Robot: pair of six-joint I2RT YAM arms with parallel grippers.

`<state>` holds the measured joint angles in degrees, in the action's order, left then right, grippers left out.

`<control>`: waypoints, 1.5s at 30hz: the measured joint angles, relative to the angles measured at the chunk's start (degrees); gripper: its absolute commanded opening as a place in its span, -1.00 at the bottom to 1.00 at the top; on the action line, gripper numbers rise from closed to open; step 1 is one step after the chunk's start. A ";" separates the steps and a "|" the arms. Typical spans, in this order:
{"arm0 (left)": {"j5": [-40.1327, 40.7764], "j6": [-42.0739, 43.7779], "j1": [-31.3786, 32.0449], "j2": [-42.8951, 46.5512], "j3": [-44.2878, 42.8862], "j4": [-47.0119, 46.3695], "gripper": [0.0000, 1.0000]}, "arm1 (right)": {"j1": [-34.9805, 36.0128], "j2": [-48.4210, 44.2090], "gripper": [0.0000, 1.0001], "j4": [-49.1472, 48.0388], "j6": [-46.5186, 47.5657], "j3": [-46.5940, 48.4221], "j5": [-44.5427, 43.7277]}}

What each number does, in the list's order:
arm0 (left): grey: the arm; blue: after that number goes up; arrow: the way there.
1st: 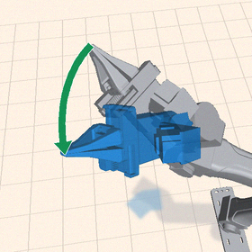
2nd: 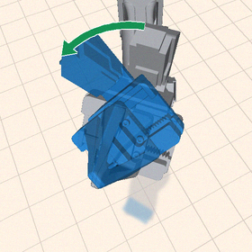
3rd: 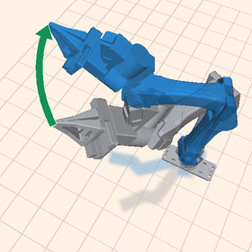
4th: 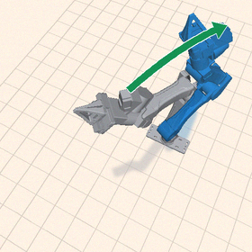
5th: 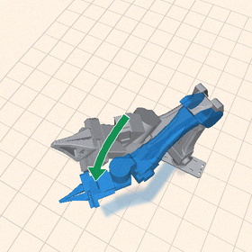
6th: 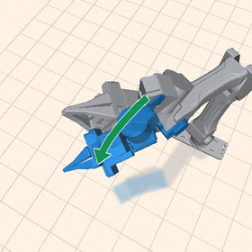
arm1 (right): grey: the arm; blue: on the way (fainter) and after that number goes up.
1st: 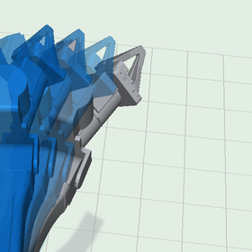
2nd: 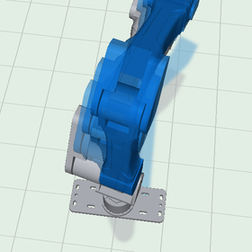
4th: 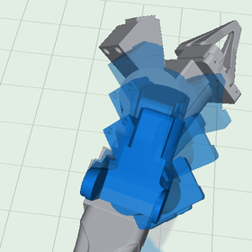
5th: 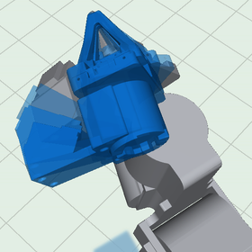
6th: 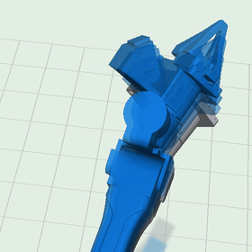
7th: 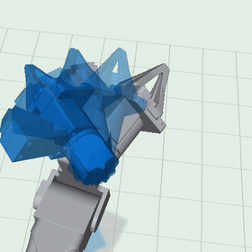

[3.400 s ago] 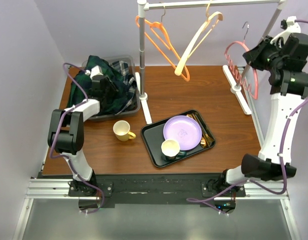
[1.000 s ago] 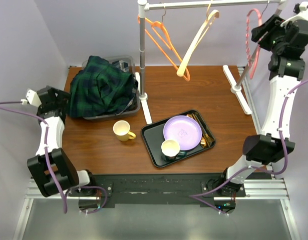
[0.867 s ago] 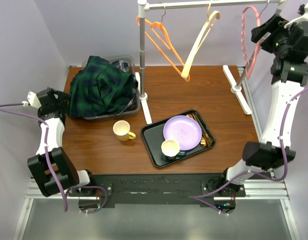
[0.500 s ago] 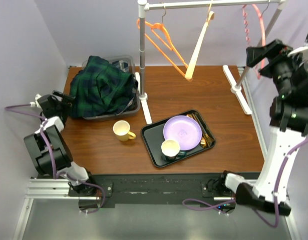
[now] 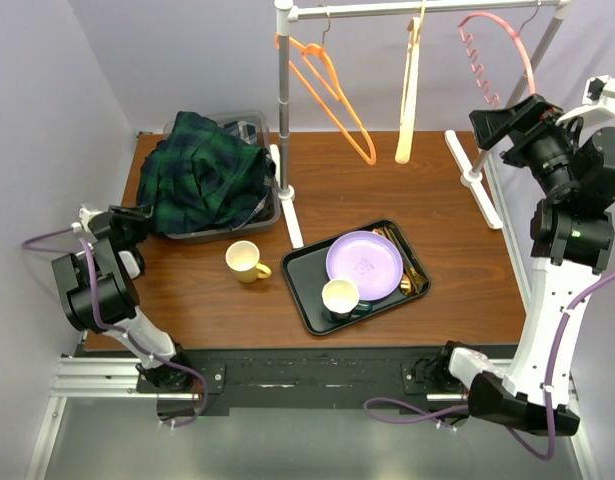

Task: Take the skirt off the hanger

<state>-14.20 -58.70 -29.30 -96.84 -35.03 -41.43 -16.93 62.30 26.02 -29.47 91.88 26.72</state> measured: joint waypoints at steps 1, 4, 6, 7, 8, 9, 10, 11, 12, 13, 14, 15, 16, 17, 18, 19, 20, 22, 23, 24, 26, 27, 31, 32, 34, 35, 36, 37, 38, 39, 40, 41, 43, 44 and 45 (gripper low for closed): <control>-0.55 -0.94 0.00 -0.55 0.52 -2.08 -1.00 | 0.00 -0.07 0.96 -0.11 -0.31 0.00 0.48; -2.43 -2.40 0.02 -0.50 0.61 -5.46 -1.00 | 0.17 -0.55 0.93 -0.76 -1.33 0.00 2.14; -3.69 -2.67 0.02 0.63 -0.15 -5.51 -1.00 | 0.46 -0.94 0.92 -1.18 -2.03 -0.11 2.95; -4.09 -2.64 0.07 1.73 -0.81 -4.85 -1.00 | 0.52 -1.22 0.92 -1.25 -2.32 -0.20 3.06; -4.24 -2.10 0.35 3.32 -1.73 -3.21 -1.00 | 0.70 -1.40 0.92 -1.18 -2.47 -0.22 2.99; -4.17 -1.36 0.66 5.25 -3.26 -1.05 -1.00 | 0.81 -1.60 0.92 -1.16 -2.54 -0.22 2.99; -4.09 -0.39 1.05 6.91 -4.92 0.98 -1.00 | 0.85 -1.68 0.91 -1.14 -2.54 -0.22 2.91; -3.56 1.40 2.29 9.33 -8.07 4.26 -1.00 | 0.87 -1.86 0.91 -1.05 -2.54 -0.22 2.89; -3.32 3.02 3.65 11.04 -10.86 6.21 -1.00 | 0.90 -1.95 0.91 -0.85 -2.60 -0.22 2.89; -3.10 4.72 5.35 12.76 -13.94 8.04 -1.00 | 0.92 -2.01 0.90 -0.70 -2.69 -0.22 2.91; -3.08 6.03 6.97 14.05 -16.24 8.94 -1.00 | 0.98 -2.08 0.90 -0.74 -2.86 -0.24 2.97; -3.10 7.50 9.07 15.41 -18.78 9.90 -1.00 | 1.14 -2.14 0.90 -0.76 -3.06 -0.33 3.02; -3.30 8.72 11.10 16.55 -20.87 10.19 -1.00 | 1.18 -2.32 0.90 -0.79 -3.17 -0.52 3.04; -4.02 9.92 13.81 17.46 -22.86 10.38 -1.00 | 1.22 -2.54 0.90 -0.76 -3.32 -0.81 3.06; -4.63 10.40 15.34 17.68 -23.85 10.36 -1.00 | 1.27 -2.75 0.90 -0.76 -3.39 -1.05 3.06; -5.31 11.39 17.51 17.64 -24.90 10.45 -1.00 | 1.29 -3.04 0.90 -0.74 -3.41 -1.38 3.06; -5.57 12.04 19.37 17.20 -25.66 10.64 -1.00 | 1.29 -3.26 0.90 -0.68 -3.41 -1.66 3.06; -6.12 13.05 22.53 15.47 -25.90 10.67 -1.00 | 1.29 -3.85 0.90 -0.55 -3.34 -2.27 3.04; -6.27 13.09 23.67 14.19 -25.42 10.34 -1.00 | 1.29 -4.09 0.90 -0.37 -3.32 -2.60 3.04; -6.38 13.05 24.30 12.68 -24.79 9.90 -1.00 | 1.29 -4.31 0.90 -0.33 -3.30 -2.89 3.06; -6.03 13.35 24.98 7.58 -23.69 9.22 -1.00 | 1.44 -4.74 0.90 -0.09 -3.13 -3.39 3.06; -5.27 13.70 25.09 4.22 -23.45 9.64 -1.00 | 1.51 -4.85 0.89 -0.04 -3.08 -3.50 3.06; -0.96 15.32 25.57 -10.10 -23.34 12.63 -1.00 | 1.62 -5.03 0.89 0.13 -2.89 -3.63 3.06; -0.24 15.28 25.70 -12.72 -23.17 12.79 -1.00 | 1.66 -5.05 0.89 0.13 -2.84 -3.63 3.04; 0.63 14.99 25.88 -14.36 -22.14 11.26 -0.77 | 1.66 -5.03 0.89 0.24 -2.67 -3.63 3.02; 1.42 15.04 26.05 -13.66 -21.68 10.69 -0.68 | 1.66 -5.03 0.89 0.39 -2.54 -3.63 3.04; 2.23 15.32 26.23 -12.72 -21.49 10.91 -0.57 | 1.66 -5.05 0.89 0.52 -2.45 -3.63 3.02; 3.15 15.80 26.47 -11.80 -21.57 11.78 -0.28 | 1.66 -5.05 0.89 0.61 -2.38 -3.63 3.02; 3.85 16.33 26.71 -11.10 -22.25 13.64 -0.12 | 1.66 -5.05 0.89 0.74 -2.36 -3.63 3.02; 4.92 18.03 27.19 -10.21 -25.81 19.89 0.27 | 1.66 -5.07 0.89 1.40 -2.34 -3.63 3.04; 5.07 18.25 27.23 -10.08 -26.23 20.52 0.35 | 1.66 -5.07 0.89 1.44 -2.34 -3.63 3.04; 5.42 19.17 27.43 -9.68 -27.89 23.82 0.44 | 1.66 -5.07 0.89 1.60 -2.34 -3.63 3.04; 6.93 20.92 28.20 -8.70 -32.76 31.32 0.49 | 1.66 -5.07 0.89 1.97 -2.34 -3.63 3.02; 7.65 21.77 28.61 -7.74 -34.97 34.47 0.52 | 1.66 -5.07 0.89 2.10 -2.34 -3.63 3.02; 8.24 22.58 28.89 -6.40 -36.65 37.13 0.59 | 1.66 -5.07 0.89 2.27 -2.34 -3.63 3.02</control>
<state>-5.96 -36.12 -0.40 -103.24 -71.68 -4.29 -15.27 57.23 28.29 -31.81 88.25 29.74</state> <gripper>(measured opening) 0.736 0.945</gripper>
